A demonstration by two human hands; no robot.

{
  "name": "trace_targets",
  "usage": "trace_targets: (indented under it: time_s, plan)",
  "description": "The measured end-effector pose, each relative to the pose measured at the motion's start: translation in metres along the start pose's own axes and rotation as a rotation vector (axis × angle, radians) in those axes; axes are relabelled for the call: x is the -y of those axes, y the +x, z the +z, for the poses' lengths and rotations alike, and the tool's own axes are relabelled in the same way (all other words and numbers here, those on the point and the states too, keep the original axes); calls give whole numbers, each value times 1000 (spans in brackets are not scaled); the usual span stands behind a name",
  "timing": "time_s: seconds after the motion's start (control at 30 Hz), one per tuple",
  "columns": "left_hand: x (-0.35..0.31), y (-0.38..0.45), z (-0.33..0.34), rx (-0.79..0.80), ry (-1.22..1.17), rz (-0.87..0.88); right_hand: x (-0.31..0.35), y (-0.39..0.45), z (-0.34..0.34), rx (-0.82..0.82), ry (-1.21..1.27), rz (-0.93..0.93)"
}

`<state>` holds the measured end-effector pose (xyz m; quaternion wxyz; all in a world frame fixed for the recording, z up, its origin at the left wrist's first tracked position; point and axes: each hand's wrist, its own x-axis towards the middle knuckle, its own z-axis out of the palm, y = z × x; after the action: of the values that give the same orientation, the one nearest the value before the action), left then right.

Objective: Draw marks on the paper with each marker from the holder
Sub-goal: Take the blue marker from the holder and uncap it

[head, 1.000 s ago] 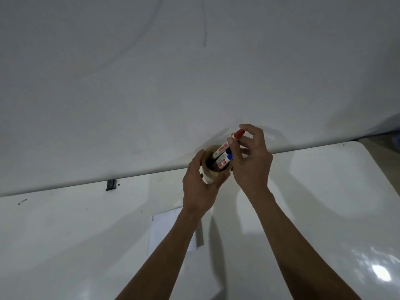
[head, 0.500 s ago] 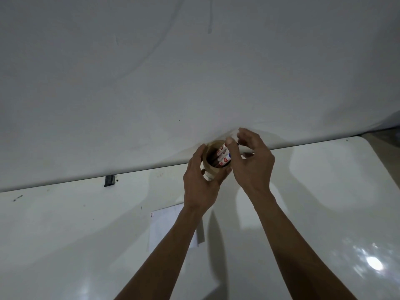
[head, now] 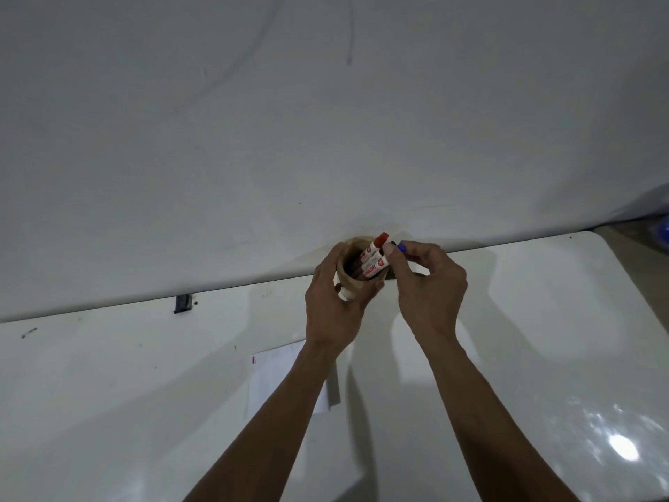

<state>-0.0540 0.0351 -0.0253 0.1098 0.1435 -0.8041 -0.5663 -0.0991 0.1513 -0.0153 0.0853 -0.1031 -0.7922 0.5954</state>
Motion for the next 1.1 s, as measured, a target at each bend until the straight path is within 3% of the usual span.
trace_targets:
  time_s: [0.13, 0.23, 0.43, 0.67, 0.83, 0.97, 1.1]
  plan:
    - [-1, -5, -5, 45, 74, -38, 29, -2, -20, -108, 204, -43]
    - [4, -16, -17, 38, 148, -152, 51, -10, -35, -94, 272, -176]
    - [-25, -54, -68, -99, -87, -199, 56, -54, -35, 202, 121, -118]
    - [-36, -101, -135, 70, 34, -108, 49, -139, -15, 564, -101, -72]
    - [-20, -138, -174, 70, -3, -160, 54, -187, -8, 672, -144, -70]
    - [-3, -163, -202, -64, -109, -218, 54, -210, -14, 758, -268, -129]
    - [12, -185, -226, -110, -187, -227, 53, -226, -21, 701, -156, -133]
